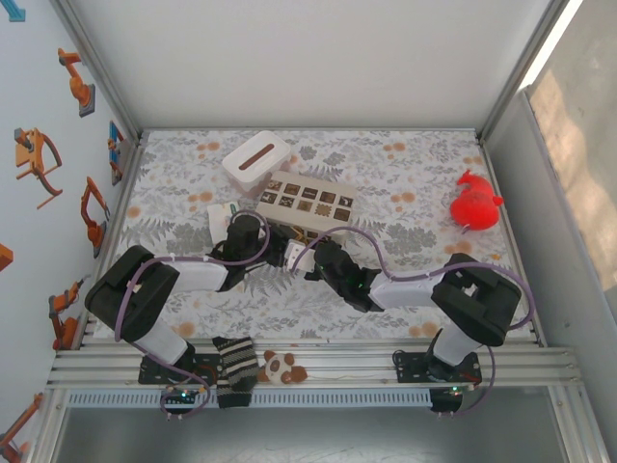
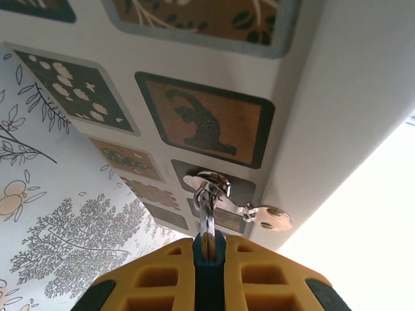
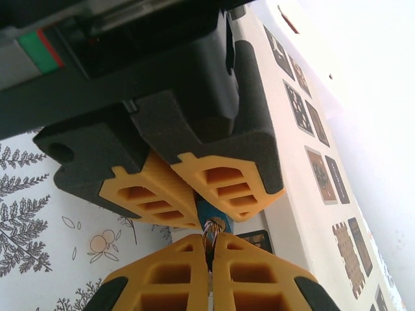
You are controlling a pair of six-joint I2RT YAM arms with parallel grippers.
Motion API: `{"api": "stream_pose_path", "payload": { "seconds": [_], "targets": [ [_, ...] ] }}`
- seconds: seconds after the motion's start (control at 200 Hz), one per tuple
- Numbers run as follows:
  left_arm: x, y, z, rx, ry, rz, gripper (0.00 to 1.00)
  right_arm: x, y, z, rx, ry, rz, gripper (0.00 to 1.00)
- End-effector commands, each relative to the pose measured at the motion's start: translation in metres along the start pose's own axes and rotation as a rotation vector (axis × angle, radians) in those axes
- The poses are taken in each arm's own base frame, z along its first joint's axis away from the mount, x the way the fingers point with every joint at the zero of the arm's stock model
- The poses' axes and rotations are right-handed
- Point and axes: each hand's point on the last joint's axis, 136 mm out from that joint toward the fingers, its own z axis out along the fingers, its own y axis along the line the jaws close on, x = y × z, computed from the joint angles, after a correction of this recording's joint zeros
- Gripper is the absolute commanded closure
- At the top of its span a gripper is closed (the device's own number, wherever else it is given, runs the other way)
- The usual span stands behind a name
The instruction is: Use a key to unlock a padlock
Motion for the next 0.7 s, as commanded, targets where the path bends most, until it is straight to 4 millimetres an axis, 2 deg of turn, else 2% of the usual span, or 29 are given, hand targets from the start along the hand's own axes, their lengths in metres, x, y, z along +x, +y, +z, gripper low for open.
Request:
{"api": "stream_pose_path", "payload": {
  "seconds": [0.0, 0.24, 0.691],
  "targets": [
    [0.011, -0.031, -0.001, 0.094, 0.045, 0.046, 1.00, -0.006, -0.007, 0.004, 0.034, -0.008, 0.027, 1.00],
    [0.011, -0.030, -0.001, 0.093, 0.044, 0.049, 1.00, -0.009, -0.011, 0.004, 0.050, -0.016, 0.123, 1.00],
    [0.011, -0.027, 0.000, 0.082, 0.040, 0.050, 1.00, -0.020, -0.021, 0.004, 0.070, -0.076, 0.695, 1.00]
  ]
}}
